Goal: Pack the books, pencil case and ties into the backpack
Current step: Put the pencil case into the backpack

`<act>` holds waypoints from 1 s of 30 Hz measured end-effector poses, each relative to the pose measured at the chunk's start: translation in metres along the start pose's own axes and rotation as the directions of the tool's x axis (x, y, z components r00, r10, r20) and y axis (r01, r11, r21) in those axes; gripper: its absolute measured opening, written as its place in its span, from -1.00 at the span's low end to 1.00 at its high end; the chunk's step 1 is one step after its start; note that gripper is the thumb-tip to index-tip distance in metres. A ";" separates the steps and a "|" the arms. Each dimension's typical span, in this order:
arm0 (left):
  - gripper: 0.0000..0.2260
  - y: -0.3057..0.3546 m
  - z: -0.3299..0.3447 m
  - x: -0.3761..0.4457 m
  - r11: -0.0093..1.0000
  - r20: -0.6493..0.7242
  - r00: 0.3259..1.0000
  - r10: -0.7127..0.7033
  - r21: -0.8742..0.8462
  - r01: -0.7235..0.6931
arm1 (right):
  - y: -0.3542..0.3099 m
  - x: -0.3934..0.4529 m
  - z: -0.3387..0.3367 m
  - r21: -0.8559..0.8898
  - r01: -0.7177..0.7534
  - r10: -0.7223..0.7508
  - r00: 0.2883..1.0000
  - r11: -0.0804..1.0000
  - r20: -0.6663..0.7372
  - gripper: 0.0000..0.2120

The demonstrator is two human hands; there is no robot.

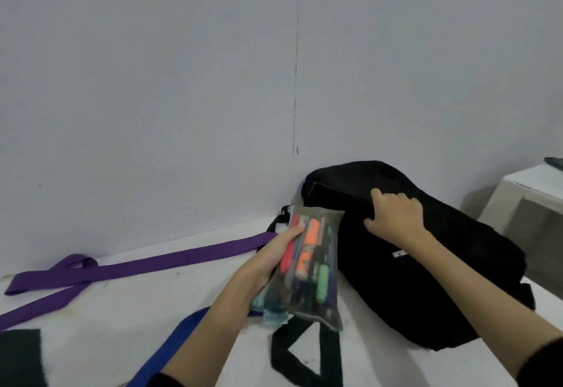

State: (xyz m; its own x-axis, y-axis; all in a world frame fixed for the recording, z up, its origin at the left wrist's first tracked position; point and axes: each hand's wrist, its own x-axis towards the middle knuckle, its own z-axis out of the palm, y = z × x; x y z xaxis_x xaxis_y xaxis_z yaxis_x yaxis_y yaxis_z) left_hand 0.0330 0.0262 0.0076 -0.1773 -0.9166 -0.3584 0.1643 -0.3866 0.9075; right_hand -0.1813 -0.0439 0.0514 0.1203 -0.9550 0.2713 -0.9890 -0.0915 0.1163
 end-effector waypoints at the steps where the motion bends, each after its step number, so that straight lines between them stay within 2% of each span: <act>1: -0.53 0.006 0.013 0.013 1.000 -0.022 1.000 0.008 0.002 -0.008 | 0.009 0.008 -0.001 0.090 0.012 -0.012 1.000 0.996 -0.003 -0.75; 3: -0.52 0.014 0.035 0.037 1.000 -0.068 0.998 0.011 0.008 -0.011 | 0.029 0.021 -0.003 0.287 0.007 -0.004 1.000 0.958 -0.010 -0.83; 5: -0.56 0.019 0.052 0.053 1.000 -0.045 0.999 -0.005 0.001 0.005 | 0.046 0.031 -0.008 0.395 0.019 -0.024 1.000 0.919 0.009 -0.87; 7: -0.67 0.022 0.066 0.064 0.999 -0.002 0.999 -0.039 -0.019 0.038 | 0.059 0.038 -0.014 0.439 0.062 -0.096 0.994 0.896 0.056 -0.87; 11: -0.65 0.034 0.090 0.073 0.996 0.059 0.994 -0.092 0.011 0.092 | 0.072 0.047 -0.024 0.507 0.167 -0.270 0.953 0.846 0.137 -0.89; 14: -0.64 0.045 0.101 0.086 0.995 0.049 0.995 -0.088 0.055 0.085 | 0.075 0.048 -0.026 0.559 0.214 -0.351 0.924 0.801 0.148 -0.85; 21: -0.65 0.069 0.114 0.118 0.997 -0.180 0.981 0.066 -0.022 -0.071 | 0.078 0.048 -0.032 0.634 0.250 -0.444 0.881 0.731 0.164 -0.78; 23: -0.64 0.072 0.112 0.129 0.990 -0.283 0.950 0.136 0.017 -0.136 | 0.077 0.048 -0.031 0.660 0.252 -0.472 0.864 0.708 0.176 -0.72; 26: -0.55 0.066 0.109 0.161 0.980 -0.470 0.862 0.191 0.039 -0.195 | 0.075 0.050 -0.028 0.752 0.208 -0.513 0.836 0.625 0.196 -0.70; 28: -0.48 0.065 0.124 0.158 0.983 -0.448 0.883 0.143 -0.042 -0.180 | 0.076 0.053 -0.028 0.800 0.172 -0.515 0.835 0.575 0.191 -0.71; 30: -0.53 0.066 0.135 0.148 0.978 -0.346 0.929 0.131 -0.108 -0.178 | 0.080 0.056 -0.029 0.832 0.141 -0.505 0.843 0.537 0.182 -0.70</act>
State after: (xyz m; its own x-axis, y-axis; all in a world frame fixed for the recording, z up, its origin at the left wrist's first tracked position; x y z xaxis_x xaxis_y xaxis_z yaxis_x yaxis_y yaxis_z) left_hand -0.1134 -0.1217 0.0441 0.1926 -0.9375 -0.2899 0.2966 -0.2260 0.9279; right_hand -0.2516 -0.0964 0.1038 0.5854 -0.8108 -0.0042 -0.5854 -0.4190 -0.6941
